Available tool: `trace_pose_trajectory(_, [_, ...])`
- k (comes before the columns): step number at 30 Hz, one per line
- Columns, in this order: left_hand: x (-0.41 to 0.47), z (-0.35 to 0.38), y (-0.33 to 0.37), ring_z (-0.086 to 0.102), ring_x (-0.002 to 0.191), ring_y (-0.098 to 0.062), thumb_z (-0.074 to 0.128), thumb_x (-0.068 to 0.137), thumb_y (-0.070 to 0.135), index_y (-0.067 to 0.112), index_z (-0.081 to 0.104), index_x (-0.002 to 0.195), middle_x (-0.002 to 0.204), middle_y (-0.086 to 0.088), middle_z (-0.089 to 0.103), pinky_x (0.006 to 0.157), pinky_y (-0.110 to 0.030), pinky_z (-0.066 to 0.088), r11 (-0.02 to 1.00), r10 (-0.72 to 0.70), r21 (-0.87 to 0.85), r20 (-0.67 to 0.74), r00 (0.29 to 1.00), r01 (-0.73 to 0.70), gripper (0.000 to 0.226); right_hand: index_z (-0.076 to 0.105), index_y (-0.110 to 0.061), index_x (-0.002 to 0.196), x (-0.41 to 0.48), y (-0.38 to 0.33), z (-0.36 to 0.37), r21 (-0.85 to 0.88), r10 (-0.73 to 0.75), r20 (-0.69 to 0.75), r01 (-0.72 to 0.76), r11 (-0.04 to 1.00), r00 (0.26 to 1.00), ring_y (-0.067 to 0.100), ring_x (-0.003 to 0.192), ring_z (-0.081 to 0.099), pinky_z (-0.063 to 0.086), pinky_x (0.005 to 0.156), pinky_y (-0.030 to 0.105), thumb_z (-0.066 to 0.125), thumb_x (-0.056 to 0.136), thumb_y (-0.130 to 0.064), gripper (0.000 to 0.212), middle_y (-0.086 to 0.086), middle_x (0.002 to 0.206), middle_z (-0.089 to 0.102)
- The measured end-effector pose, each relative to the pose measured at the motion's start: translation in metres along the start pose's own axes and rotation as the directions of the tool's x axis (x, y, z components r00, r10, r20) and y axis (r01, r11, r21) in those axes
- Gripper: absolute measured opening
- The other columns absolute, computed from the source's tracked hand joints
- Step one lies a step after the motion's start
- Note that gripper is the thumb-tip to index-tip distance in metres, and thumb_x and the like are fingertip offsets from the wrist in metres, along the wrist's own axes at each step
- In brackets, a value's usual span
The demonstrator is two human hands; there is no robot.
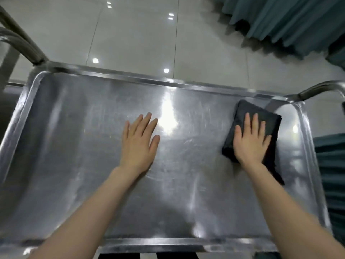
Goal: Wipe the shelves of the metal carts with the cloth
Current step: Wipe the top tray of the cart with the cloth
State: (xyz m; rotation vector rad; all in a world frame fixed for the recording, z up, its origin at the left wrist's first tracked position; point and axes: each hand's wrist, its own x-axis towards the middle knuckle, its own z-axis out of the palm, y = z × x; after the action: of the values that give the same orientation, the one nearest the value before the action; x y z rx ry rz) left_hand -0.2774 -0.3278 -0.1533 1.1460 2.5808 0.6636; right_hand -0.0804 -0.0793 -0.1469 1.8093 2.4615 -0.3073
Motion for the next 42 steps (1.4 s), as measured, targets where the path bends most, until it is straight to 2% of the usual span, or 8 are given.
trace_pose_trajectory(3, [-0.002, -0.002, -0.002, 0.026, 0.146, -0.020, 0.038, 0.097, 0.030, 0.015, 0.046, 0.143, 0.154, -0.001, 0.036, 0.121, -0.046, 0.011, 0.999, -0.014, -0.046, -0.029, 0.999, 0.013, 0.049, 0.009, -0.033, 0.156, -0.030, -0.048, 0.017, -0.062, -0.188, -0.021, 0.186, 0.981, 0.982, 0.020, 0.151, 0.000, 0.003, 0.119, 0.053, 0.027, 0.102, -0.048, 0.059, -0.007, 0.164, 0.002])
trace_pose_trajectory(6, [0.003, -0.004, 0.007, 0.038, 0.139, -0.029, 0.038, 0.096, 0.027, 0.011, 0.047, 0.140, 0.145, -0.010, 0.049, 0.116, -0.054, 0.021, 0.994, -0.078, -0.087, -0.061, 0.995, 0.073, 0.047, 0.011, -0.033, 0.156, -0.077, -0.092, 0.033, -0.063, -0.537, 0.032, 0.538, 0.841, 0.843, 0.020, 0.151, -0.003, -0.002, 0.120, 0.052, 0.022, 0.101, -0.051, 0.059, -0.007, 0.164, 0.002])
trace_pose_trajectory(10, [0.011, 0.005, 0.039, 0.044, 0.130, -0.037, 0.040, 0.094, 0.027, 0.009, 0.048, 0.136, 0.136, -0.015, 0.055, 0.109, -0.058, 0.028, 0.994, -0.090, -0.067, -0.100, 0.991, 0.083, 0.047, 0.019, -0.034, 0.155, -0.078, -0.066, 0.030, -0.009, -0.696, 0.059, 0.698, 0.716, 0.715, 0.017, 0.151, 0.003, 0.005, 0.121, 0.047, 0.028, 0.102, -0.051, 0.057, -0.008, 0.164, 0.011])
trace_pose_trajectory(14, [0.021, 0.039, 0.102, 0.030, 0.144, -0.028, 0.033, 0.095, 0.040, 0.015, 0.046, 0.143, 0.154, -0.006, 0.037, 0.118, -0.052, 0.016, 0.989, 0.141, 0.040, 0.092, 0.986, -0.145, 0.056, 0.014, -0.036, 0.155, -0.027, 0.048, 0.008, -0.059, -0.487, -0.013, 0.486, 0.872, 0.873, 0.015, 0.151, 0.003, 0.003, 0.122, 0.043, 0.022, 0.101, -0.053, 0.057, -0.008, 0.164, 0.007])
trace_pose_trajectory(20, [0.024, 0.074, 0.143, 0.022, 0.147, -0.027, 0.040, 0.094, 0.041, 0.019, 0.048, 0.141, 0.157, -0.003, 0.031, 0.118, -0.054, 0.012, 0.983, 0.093, 0.153, 0.068, 0.993, -0.102, 0.053, 0.009, -0.031, 0.157, 0.017, 0.159, -0.020, -0.111, -0.044, -0.044, 0.039, 0.993, 0.998, 0.019, 0.151, 0.001, 0.005, 0.120, 0.050, 0.015, 0.102, -0.050, 0.059, -0.004, 0.165, 0.004])
trace_pose_trajectory(29, [0.024, 0.078, 0.141, 0.023, 0.147, -0.018, 0.034, 0.097, 0.033, 0.020, 0.049, 0.140, 0.156, 0.002, 0.034, 0.120, -0.049, 0.011, 0.995, 0.067, 0.079, 0.001, 0.998, -0.067, 0.047, 0.014, -0.036, 0.155, 0.013, 0.044, 0.002, 0.000, -0.587, 0.040, 0.588, 0.809, 0.808, 0.017, 0.151, -0.002, 0.003, 0.120, 0.049, 0.026, 0.100, -0.053, 0.059, -0.008, 0.164, 0.006])
trace_pose_trajectory(35, [0.024, 0.081, 0.142, 0.028, 0.145, -0.023, 0.039, 0.095, 0.031, 0.018, 0.052, 0.136, 0.152, -0.003, 0.040, 0.118, -0.048, 0.013, 0.993, 0.094, 0.071, -0.041, 0.995, -0.091, 0.045, 0.010, -0.035, 0.156, 0.072, 0.140, -0.024, -0.073, -0.262, -0.028, 0.260, 0.963, 0.965, 0.017, 0.151, 0.000, 0.004, 0.121, 0.047, 0.020, 0.100, -0.054, 0.060, -0.005, 0.165, 0.004])
trace_pose_trajectory(42, [0.019, 0.072, 0.138, 0.035, 0.139, -0.033, 0.057, 0.096, 0.018, 0.008, 0.056, 0.132, 0.149, -0.012, 0.044, 0.115, -0.057, 0.022, 0.991, 0.133, 0.020, -0.003, 0.991, -0.133, 0.038, 0.010, -0.024, 0.157, -0.061, 0.176, -0.002, -0.076, 0.015, -0.114, -0.024, 0.997, 0.993, 0.024, 0.151, 0.004, 0.011, 0.119, 0.054, 0.018, 0.101, -0.051, 0.063, 0.002, 0.165, 0.005])
